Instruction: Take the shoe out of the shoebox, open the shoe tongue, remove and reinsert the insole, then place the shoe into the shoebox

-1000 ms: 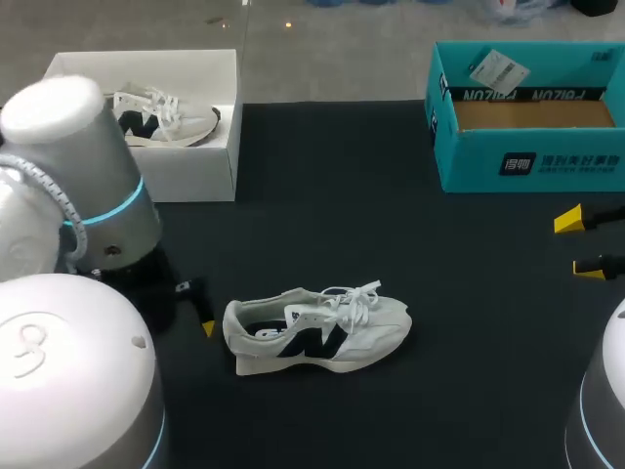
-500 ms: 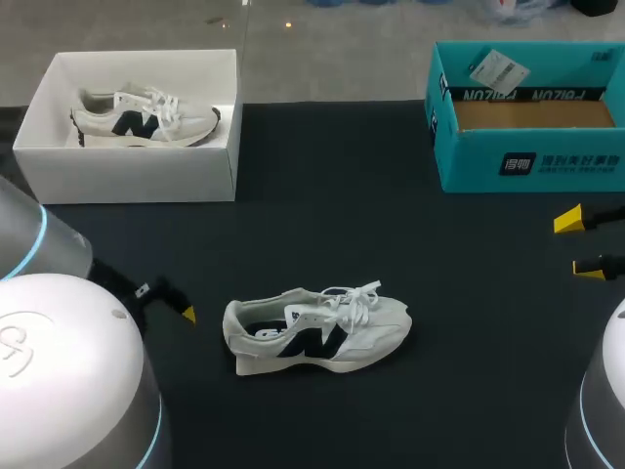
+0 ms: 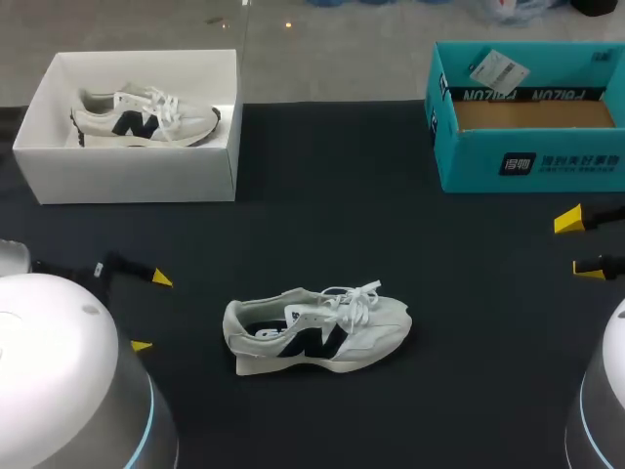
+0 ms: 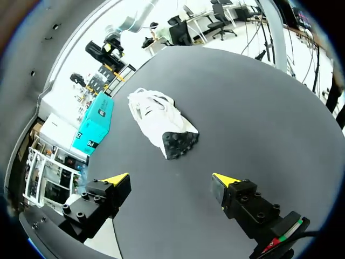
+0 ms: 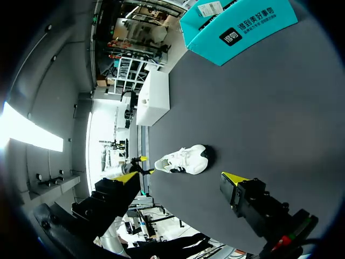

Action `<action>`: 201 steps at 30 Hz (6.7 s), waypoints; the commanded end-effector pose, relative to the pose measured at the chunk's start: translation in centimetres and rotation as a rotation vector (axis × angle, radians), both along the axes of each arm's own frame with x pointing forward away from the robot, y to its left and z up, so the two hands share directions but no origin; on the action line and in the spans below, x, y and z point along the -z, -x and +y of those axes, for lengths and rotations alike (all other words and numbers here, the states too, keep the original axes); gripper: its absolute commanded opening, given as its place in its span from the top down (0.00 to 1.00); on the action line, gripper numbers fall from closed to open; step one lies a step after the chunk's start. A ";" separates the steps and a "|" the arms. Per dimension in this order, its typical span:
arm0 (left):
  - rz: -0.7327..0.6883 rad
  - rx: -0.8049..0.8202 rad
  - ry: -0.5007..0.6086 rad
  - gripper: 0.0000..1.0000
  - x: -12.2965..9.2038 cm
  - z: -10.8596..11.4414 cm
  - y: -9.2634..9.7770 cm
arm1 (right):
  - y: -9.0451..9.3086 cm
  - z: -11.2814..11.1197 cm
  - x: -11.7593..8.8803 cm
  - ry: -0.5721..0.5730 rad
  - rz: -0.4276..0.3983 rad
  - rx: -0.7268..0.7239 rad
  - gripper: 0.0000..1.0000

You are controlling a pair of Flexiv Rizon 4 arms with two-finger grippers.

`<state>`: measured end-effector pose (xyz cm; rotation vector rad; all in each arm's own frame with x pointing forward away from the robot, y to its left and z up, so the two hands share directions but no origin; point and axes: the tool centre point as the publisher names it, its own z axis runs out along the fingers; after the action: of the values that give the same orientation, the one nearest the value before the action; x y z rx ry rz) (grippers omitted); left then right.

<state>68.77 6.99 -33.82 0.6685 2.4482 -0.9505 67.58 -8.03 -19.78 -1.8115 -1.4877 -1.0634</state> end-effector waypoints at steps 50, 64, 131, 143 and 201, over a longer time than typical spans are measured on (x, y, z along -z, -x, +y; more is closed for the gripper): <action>0.606 -0.349 0.534 0.00 6.1 -5.7 0.3 | 0.1 0.0 0.0 0.002 0.001 0.002 0.00; 0.629 -0.329 0.514 0.00 6.5 -8.5 1.1 | 0.1 0.0 0.0 0.002 0.001 0.002 0.00; 0.653 -0.166 0.338 1.00 8.5 -10.6 -0.3 | 0.1 0.0 0.0 0.002 0.001 0.002 0.00; 0.653 -0.166 0.338 1.00 8.5 -10.6 -0.3 | 0.1 0.0 0.0 0.002 0.001 0.002 0.00; 0.653 -0.166 0.338 1.00 8.5 -10.6 -0.3 | 0.4 28.0 4.3 0.575 0.027 0.126 0.00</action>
<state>69.02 -3.70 -42.32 0.0254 2.6986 -1.6646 63.39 14.10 -19.14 -2.2716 -1.7754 -0.7853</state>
